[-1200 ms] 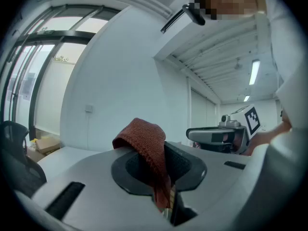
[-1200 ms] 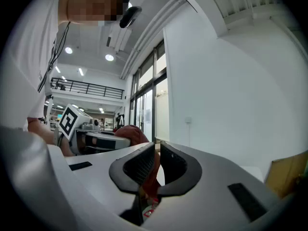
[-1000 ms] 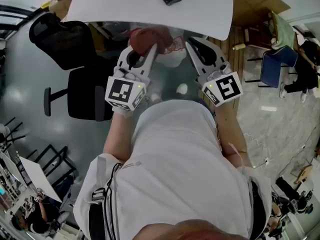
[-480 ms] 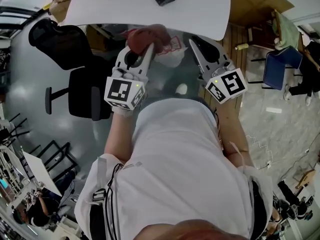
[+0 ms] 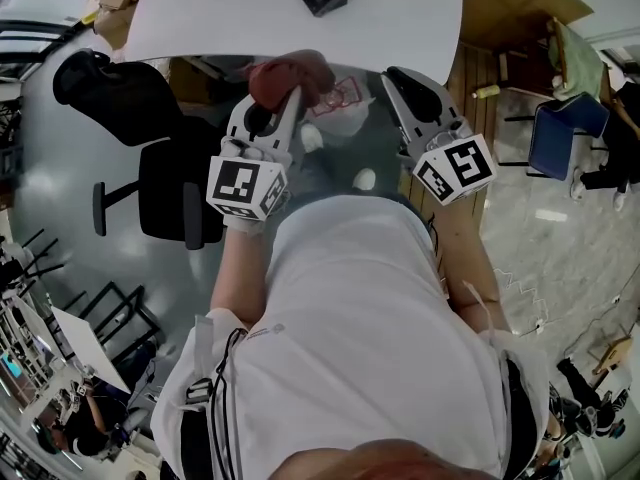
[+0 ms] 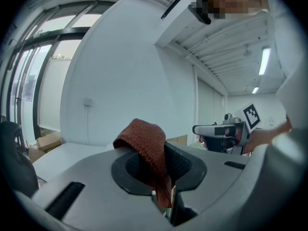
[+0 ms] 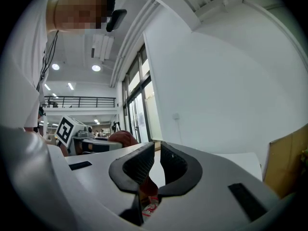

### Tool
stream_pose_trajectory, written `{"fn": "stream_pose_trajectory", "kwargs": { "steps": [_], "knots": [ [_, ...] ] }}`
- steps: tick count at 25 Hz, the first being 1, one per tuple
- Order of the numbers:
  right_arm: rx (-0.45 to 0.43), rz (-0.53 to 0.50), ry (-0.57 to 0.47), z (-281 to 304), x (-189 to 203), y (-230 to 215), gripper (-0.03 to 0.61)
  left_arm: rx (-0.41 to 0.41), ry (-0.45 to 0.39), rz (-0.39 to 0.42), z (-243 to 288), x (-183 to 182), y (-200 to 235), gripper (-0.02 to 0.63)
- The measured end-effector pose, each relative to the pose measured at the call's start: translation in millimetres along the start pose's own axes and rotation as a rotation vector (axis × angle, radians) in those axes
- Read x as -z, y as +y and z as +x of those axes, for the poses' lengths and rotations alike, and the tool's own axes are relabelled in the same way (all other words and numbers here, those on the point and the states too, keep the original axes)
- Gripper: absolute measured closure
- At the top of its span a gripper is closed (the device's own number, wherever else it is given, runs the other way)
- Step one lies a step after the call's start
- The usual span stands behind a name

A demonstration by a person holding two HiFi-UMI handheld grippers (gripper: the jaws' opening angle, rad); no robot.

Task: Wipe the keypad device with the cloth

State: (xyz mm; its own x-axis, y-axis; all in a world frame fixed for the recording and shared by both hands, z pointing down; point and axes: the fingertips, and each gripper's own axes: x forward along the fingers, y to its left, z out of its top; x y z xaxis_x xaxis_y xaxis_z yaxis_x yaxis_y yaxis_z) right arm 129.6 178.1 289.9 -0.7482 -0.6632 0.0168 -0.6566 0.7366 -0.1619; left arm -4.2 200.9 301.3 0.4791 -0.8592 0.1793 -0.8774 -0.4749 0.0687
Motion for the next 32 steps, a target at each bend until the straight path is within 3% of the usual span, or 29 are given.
{"fn": "stream_pose_trajectory", "kwargs": {
  "steps": [11, 17, 22, 32],
  "knots": [
    [0.041, -0.048, 0.077, 106.7, -1.3, -22.4, 0.532, 0.044, -0.037, -0.024, 49.7, -16.5, 101.3, 0.558],
    [0.09, -0.056, 0.094, 165.7, -0.8, -32.6, 0.531, 0.097, -0.016, -0.039, 76.3, -16.4, 158.5, 0.558],
    [0.114, -0.059, 0.137, 194.4, 9.3, -37.1, 0.531, 0.145, 0.019, -0.038, 92.1, -5.8, 183.5, 0.558],
    [0.118, -0.037, 0.273, 205.4, 41.0, -70.8, 0.531, 0.153, 0.069, -0.063, 122.5, 16.1, 202.3, 0.557]
  ]
}}
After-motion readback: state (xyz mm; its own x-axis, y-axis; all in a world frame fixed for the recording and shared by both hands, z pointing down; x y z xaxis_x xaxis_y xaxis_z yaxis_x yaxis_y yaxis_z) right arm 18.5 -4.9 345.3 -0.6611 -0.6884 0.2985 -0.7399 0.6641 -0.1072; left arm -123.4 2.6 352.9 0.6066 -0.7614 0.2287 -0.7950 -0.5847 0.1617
